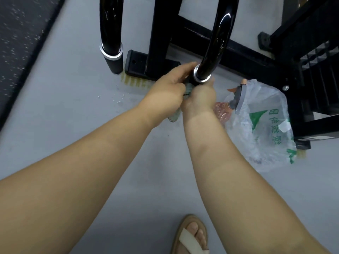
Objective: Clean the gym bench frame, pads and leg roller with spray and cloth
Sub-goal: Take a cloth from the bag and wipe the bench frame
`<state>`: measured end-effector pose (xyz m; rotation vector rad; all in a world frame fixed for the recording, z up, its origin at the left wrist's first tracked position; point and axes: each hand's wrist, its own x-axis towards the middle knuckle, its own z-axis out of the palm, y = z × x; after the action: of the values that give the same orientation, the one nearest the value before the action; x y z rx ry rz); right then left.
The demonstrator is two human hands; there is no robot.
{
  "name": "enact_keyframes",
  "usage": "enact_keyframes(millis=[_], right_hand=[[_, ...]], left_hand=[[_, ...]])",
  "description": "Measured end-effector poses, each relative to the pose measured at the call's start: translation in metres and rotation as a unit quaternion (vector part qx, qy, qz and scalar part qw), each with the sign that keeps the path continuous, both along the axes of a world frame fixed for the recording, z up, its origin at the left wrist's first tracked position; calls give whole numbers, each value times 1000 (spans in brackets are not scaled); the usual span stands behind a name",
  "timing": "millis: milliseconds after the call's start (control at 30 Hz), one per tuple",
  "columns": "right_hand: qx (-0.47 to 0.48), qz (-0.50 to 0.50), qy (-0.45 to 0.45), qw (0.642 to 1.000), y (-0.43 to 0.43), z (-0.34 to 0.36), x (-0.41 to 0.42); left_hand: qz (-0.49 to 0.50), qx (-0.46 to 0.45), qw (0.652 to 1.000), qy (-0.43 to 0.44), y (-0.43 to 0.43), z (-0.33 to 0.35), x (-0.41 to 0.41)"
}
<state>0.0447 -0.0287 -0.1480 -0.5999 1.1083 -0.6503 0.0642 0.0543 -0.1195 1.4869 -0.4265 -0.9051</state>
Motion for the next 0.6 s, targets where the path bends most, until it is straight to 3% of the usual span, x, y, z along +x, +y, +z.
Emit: enact_keyframes(millis=[167, 233, 333, 433, 500, 533, 600], right_hand=[[-142, -51, 35, 988, 19, 24, -5], [-226, -42, 1, 973, 33, 24, -10], [-330, 55, -1, 942, 57, 9, -21], [-425, 148, 101, 887, 55, -18, -33], [-446, 137, 142, 873, 43, -23, -36], [-446, 109, 152, 875, 36, -21, -36], [-442, 74, 151, 881, 26, -13, -34]], left_hand=[[55, 60, 997, -4, 9, 8, 9], [44, 50, 997, 27, 14, 10, 10], [58, 36, 995, 75, 15, 15, 11], [149, 114, 979, 78, 13, 5, 15], [184, 186, 955, 137, 15, -2, 11], [152, 195, 950, 190, 15, -3, 4], [88, 142, 951, 260, 10, -3, -13]])
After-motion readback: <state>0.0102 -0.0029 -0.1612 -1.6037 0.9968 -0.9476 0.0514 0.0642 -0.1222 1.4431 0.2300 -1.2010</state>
